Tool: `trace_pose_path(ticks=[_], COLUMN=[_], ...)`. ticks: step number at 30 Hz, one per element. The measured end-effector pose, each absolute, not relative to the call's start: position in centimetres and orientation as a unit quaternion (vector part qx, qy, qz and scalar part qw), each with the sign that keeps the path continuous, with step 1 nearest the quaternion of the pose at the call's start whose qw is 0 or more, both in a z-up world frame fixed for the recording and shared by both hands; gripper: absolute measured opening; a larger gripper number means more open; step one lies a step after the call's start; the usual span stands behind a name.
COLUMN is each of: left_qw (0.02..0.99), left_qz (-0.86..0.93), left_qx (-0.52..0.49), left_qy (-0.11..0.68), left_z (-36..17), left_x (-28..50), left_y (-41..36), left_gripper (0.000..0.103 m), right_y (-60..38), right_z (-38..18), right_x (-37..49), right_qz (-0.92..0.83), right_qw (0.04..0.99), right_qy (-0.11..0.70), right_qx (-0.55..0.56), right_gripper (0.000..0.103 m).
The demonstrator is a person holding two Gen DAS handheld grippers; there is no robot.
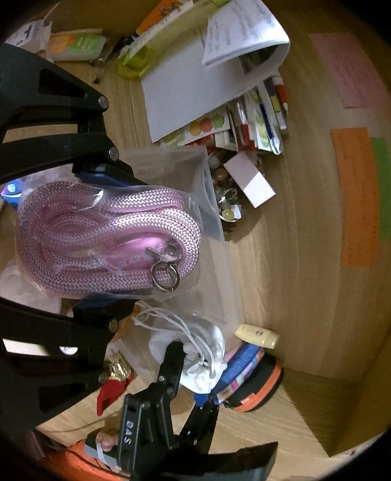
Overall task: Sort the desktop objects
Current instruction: 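Carry the white bag and pink rope package over the clear plastic box with both tools, then open the right tool to drop the bag while the left tool releases the rope package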
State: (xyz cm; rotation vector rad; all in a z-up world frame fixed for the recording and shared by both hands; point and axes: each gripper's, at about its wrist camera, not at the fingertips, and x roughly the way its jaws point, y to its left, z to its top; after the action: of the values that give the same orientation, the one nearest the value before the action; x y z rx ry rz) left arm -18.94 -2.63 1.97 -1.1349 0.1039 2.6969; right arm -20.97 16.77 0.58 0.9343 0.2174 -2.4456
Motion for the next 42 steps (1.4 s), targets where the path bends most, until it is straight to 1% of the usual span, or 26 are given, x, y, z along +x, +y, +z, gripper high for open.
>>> trace_pose_path(ticks=[6,12,17,21,27,28,29,30,31,33,37,39,42], left_qw=[0.106,0.108,0.108,0.112,0.115,0.114,0.113,0.111,0.111,0.107,0.096,0.084,0.066], left_qz=[0.912,0.906,0.9,0.892,0.894,0.894,0.895,0.897,0.898,0.9,0.908,0.913,0.919], left_qx=[-0.393,-0.404,-0.418,-0.437,-0.431,-0.43,-0.428,-0.425,-0.423,-0.418,-0.404,-0.393,-0.382], left_qy=[0.05,0.063,0.06,0.04,0.043,0.046,0.05,0.054,0.056,0.059,0.06,0.067,0.078], left_z=[1.5,0.4,-0.3,-1.0,-0.6,-0.5,-0.4,-0.2,-0.1,0.2,1.0,1.5,2.1], left_x=[-20.5,-21.4,-22.0,-22.4,-22.2,-22.2,-22.1,-21.9,-21.8,-21.5,-20.8,-20.3,-19.3], left_y=[-1.9,-1.1,-0.7,-1.0,-0.4,-0.3,-0.1,0.0,0.1,0.3,0.5,0.5,0.5], left_gripper=[0.057,0.058,0.06,0.061,0.061,0.061,0.061,0.061,0.061,0.061,0.069,0.073,0.081], right_y=[16.2,15.5,15.4,15.3,15.2,15.2,15.2,15.3,15.3,15.5,15.6,15.6,16.1], right_z=[-0.6,-1.6,-1.8,-1.9,-1.8,-1.8,-1.6,-1.5,-1.3,-1.0,-0.6,-0.6,-0.5], right_x=[-21.6,-21.9,-21.8,-21.8,-21.4,-21.2,-21.1,-20.9,-20.8,-20.4,-20.0,-20.1,-20.5], right_qz=[-0.889,-0.886,-0.886,-0.887,-0.889,-0.889,-0.89,-0.893,-0.895,-0.902,-0.909,-0.909,-0.913], right_qw=[0.267,0.257,0.259,0.256,0.253,0.254,0.255,0.253,0.252,0.243,0.233,0.234,0.219], right_qy=[0.077,0.098,0.096,0.097,0.106,0.106,0.106,0.106,0.107,0.113,0.125,0.123,0.115], right_qx=[0.365,0.373,0.372,0.371,0.368,0.365,0.362,0.357,0.353,0.339,0.321,0.321,0.324], right_gripper=[0.055,0.055,0.055,0.056,0.057,0.058,0.062,0.068,0.071,0.082,0.083,0.086,0.086])
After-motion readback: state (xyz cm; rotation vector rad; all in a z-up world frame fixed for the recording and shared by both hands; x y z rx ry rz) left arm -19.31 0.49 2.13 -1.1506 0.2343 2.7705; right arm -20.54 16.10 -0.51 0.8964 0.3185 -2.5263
